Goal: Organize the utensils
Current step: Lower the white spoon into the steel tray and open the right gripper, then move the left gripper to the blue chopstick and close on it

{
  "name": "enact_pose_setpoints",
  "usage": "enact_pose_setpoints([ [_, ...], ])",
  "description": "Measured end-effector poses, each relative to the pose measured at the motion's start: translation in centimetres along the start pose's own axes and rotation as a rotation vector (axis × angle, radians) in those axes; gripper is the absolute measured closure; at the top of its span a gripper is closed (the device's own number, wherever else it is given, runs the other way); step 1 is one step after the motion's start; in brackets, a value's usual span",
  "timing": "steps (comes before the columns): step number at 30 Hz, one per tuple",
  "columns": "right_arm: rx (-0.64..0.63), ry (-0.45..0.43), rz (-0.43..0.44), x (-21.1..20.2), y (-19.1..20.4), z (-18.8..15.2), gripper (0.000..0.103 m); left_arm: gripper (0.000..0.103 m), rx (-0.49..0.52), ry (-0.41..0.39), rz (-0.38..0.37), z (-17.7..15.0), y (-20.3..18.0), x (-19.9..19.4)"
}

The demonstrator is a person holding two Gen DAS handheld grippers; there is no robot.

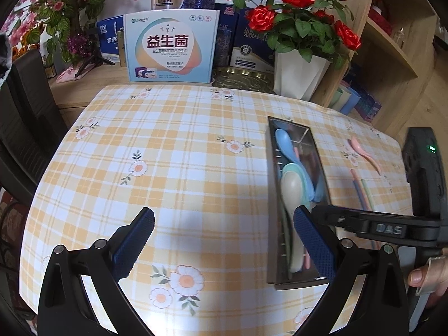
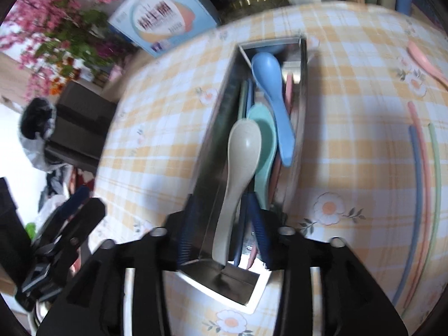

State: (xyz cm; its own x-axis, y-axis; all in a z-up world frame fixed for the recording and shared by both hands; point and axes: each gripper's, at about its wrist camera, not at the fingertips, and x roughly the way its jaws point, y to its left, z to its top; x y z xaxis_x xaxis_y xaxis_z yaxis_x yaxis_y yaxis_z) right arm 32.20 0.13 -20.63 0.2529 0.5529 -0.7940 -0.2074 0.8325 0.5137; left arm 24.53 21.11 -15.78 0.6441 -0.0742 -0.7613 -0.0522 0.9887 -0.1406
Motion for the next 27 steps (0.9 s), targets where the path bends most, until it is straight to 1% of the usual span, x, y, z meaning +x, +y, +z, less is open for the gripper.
enact_pose_setpoints([
  [4,-0.021,-0.1,-0.011,-3.1,-1.8,-0.4,0.058,0.006,0.027,0.024,0.006,0.1,-1.9,0.5],
  [6,-0.035,-0.143,-0.015,-4.5,-2.7,-0.2,0.058,0.006,0.046,0.034,-0.003,0.1,-3.0,0.7],
  [8,-0.074,-0.209,-0.042,-6.6,-4.2,0.0,0.058,0.006,0.05,0.036,-0.005,0.2,-4.4,0.7],
  [10,-0.094,-0.252,-0.074,-8.3,-5.8,0.0,0.058,0.006,0.04,0.035,-0.012,0.2,-5.7,0.8],
  [11,-0.096,-0.272,-0.096,-9.1,-6.9,0.0,0.058,0.006,0.039,0.022,0.006,0.3,-6.4,0.7],
  [12,-0.091,-0.283,-0.111,-9.9,-8.0,0.1,0.058,0.006,0.045,-0.005,0.045,0.4,-7.4,0.5],
  [14,-0.065,-0.304,-0.14,-11.1,-10.5,-0.2,0.058,0.006,0.067,-0.017,0.065,0.6,-8.9,0.6],
  [17,-0.004,-0.317,-0.171,-12.1,-13.8,-0.8,0.058,0.006,0.097,-0.002,0.047,0.9,-12.1,1.2],
  [20,0.038,-0.34,-0.188,-12.9,-16.5,-1.7,0.058,0.006,0.128,-0.003,0.066,0.8,-14.7,1.9],
  [23,0.07,-0.347,-0.22,-13.2,-18.6,-2.5,0.058,0.007,0.138,0.028,0.038,0.5,-17.4,3.0],
  [25,0.069,-0.353,-0.25,-13.3,-19.6,-3.1,0.058,0.009,0.151,0.047,0.014,-0.1,-19.4,3.8],
  [27,0.06,-0.364,-0.269,-13.4,-20.3,-3.6,0.058,0.02,0.171,0.07,-0.004,-1.1,-21.6,4.9],
])
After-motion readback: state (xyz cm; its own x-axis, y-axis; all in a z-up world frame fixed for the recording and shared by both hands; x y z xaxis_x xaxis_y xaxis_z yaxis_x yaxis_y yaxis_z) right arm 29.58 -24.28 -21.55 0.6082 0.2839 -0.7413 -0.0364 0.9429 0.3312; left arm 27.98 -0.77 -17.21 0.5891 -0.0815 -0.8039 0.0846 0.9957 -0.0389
